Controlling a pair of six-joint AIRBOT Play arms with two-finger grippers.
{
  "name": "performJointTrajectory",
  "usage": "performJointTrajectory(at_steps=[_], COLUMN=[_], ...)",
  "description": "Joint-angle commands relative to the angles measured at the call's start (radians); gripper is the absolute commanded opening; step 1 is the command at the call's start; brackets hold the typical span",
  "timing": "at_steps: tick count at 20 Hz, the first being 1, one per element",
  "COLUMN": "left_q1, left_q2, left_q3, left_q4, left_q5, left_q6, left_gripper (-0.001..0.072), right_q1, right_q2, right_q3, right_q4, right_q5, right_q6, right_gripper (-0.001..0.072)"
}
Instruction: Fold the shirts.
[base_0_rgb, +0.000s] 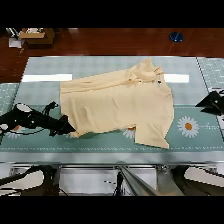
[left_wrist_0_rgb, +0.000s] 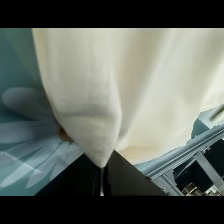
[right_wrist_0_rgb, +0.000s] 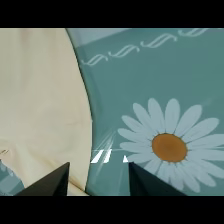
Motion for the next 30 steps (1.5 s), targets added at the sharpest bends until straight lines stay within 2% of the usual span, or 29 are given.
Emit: performJointTrajectory(at_steps=[1,4,7,12,13,14,15,16,18,20,22,24,27,30], left_q1=[0.005,0.005,0.005,0.005,0.005,0.005,0.005,0.005,0.006,0.006,0.006,0.006,0.006,0.006], left_q2=[0.014,0.018,0.018,0.018,0.018,0.018,0.020,0.027,0.064,0.138,0.227,0.306,0.392,0.470], left_q3=[0.001,0.001,0.001,0.001,0.002,0.004,0.014,0.032,0.116,0.264,0.464,0.695,1.060,1.344], left_q4=[-0.011,-0.011,-0.011,-0.011,-0.012,-0.016,-0.028,-0.053,-0.114,-0.142,-0.142,-0.142,-0.141,-0.141], left_q5=[-0.020,-0.024,-0.024,-0.022,-0.022,-0.022,-0.024,-0.032,-0.058,-0.070,-0.068,-0.063,-0.031,0.043], left_q6=[0.049,0.064,0.064,0.066,0.079,0.090,0.119,0.149,0.184,0.183,0.183,0.183,0.182,0.182], left_gripper=[0.0024,0.0024,0.0024,0.0024,0.0024,0.0024,0.0024,0.0023,0.0022,0.0022,0.0022,0.0022,0.0022,0.0023], right_q1=[-0.016,0.026,0.109,0.220,0.248,0.272,0.297,0.311,0.311,0.297,0.296,0.296,0.296,0.296], right_q2=[0.001,0.001,0.001,0.001,0.001,0.001,0.001,0.001,0.001,0.004,0.038,0.112,0.265,0.422], right_q3=[-0.165,-0.268,-0.340,-0.426,-0.426,-0.425,-0.425,-0.425,-0.393,-0.285,-0.117,0.097,0.432,0.692], right_q4=[0.092,0.209,0.193,0.214,0.233,0.273,0.334,0.405,0.558,0.652,0.691,0.687,0.628,0.392], right_q5=[-0.111,-0.235,-0.336,-0.512,-0.537,-0.556,-0.575,-0.581,-0.557,-0.422,-0.259,-0.157,-0.227,-0.429], right_q6=[-0.039,-0.052,-0.051,0.025,0.024,0.011,-0.025,-0.053,-0.128,-0.198,-0.226,-0.219,-0.195,-0.082], right_gripper=[0.0461,0.0461,0.0474,0.0482,0.0453,0.0361,0.0172,0.0031,0.0031,0.0030,0.0030,0.0030,0.0030,0.0030])
